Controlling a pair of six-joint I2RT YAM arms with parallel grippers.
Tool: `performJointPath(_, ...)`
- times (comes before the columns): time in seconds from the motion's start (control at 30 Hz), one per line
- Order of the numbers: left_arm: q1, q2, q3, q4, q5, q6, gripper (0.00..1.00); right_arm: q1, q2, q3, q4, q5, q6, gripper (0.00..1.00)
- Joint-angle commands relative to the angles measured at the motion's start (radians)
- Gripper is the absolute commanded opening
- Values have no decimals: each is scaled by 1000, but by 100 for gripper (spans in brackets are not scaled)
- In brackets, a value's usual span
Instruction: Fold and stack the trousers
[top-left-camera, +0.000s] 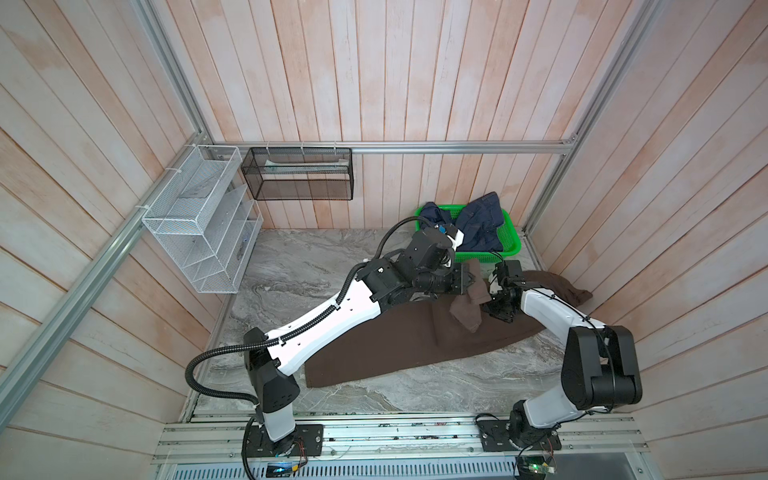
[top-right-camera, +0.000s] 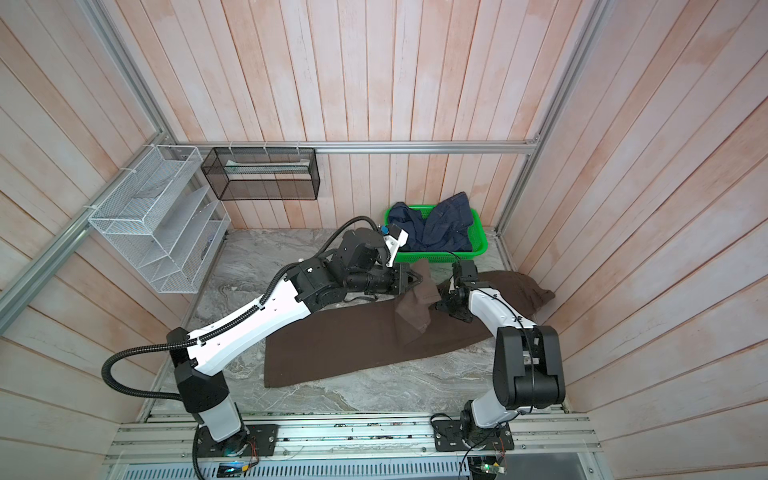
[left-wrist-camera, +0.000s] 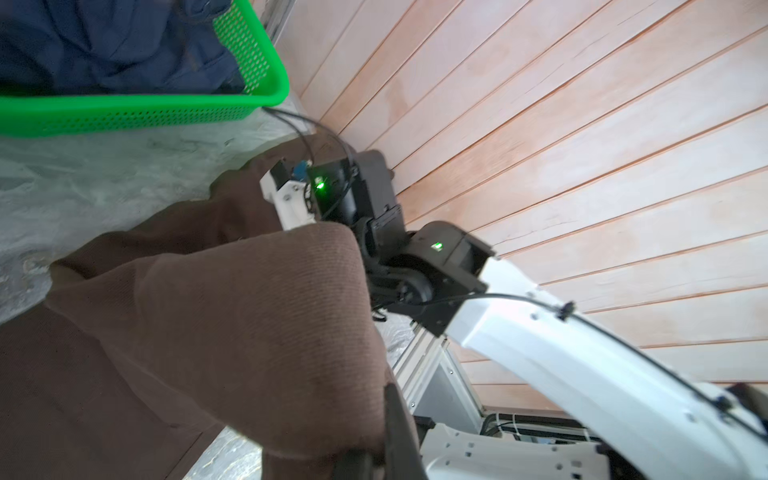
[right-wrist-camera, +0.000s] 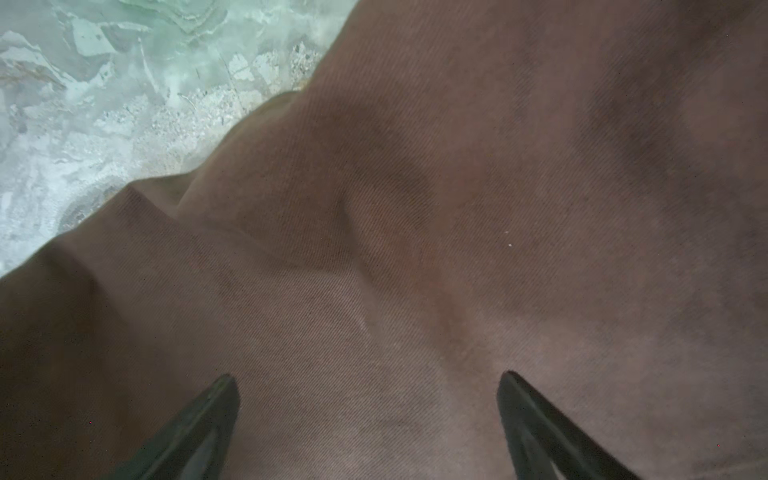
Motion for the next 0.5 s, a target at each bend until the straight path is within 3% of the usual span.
performJointPath(0.0, 10, 18, 153, 6, 23, 40, 0, -30, -53, 3, -13, -29, 19, 98)
performJointPath(0.13, 16, -15, 149, 28, 26, 44, 0, -72, -99, 5, -11, -29, 33, 98)
performJointPath(0.2, 18, -82, 6, 99, 33, 19, 0, -92, -110, 5, -11, -28, 35, 98)
performJointPath(0.33, 118, -246, -368, 288, 78, -98, 0, -106, -113, 4, -7, -42, 39, 98)
performJointPath(0.47, 151, -353, -524, 319, 75, -125, 0, -107, -128, 0, 3, -72, 55, 98)
